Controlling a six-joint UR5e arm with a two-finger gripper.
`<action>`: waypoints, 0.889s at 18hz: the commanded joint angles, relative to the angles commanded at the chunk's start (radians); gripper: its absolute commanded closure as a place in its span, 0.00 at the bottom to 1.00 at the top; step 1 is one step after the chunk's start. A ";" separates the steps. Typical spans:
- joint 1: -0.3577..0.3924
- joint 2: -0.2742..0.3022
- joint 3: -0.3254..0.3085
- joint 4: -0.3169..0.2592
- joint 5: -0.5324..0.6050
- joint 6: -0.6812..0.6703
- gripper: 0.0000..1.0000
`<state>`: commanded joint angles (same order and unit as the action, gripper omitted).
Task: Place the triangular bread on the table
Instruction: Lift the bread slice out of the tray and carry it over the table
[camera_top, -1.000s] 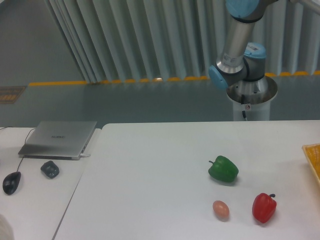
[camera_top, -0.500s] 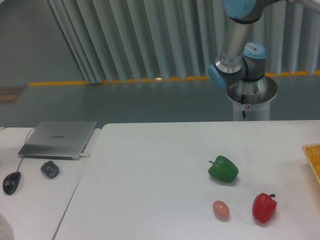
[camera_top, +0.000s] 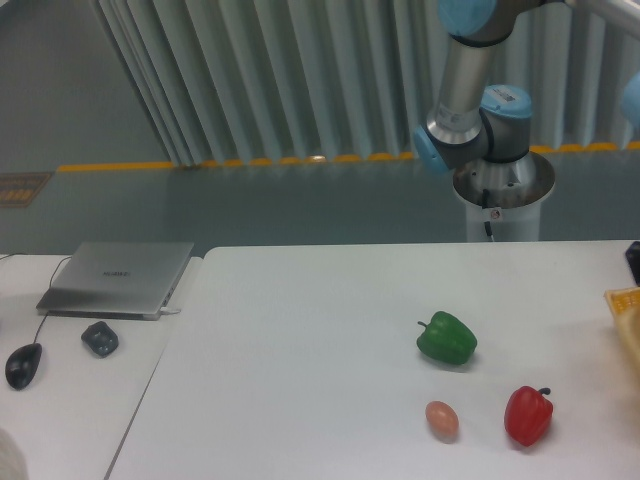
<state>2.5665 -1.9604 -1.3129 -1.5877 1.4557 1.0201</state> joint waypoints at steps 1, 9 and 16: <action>-0.009 0.002 -0.021 0.006 0.008 -0.002 1.00; -0.112 0.002 -0.126 0.034 0.127 0.005 1.00; -0.141 -0.011 -0.141 0.060 0.167 0.012 0.41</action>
<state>2.4252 -1.9711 -1.4542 -1.5280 1.6230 1.0324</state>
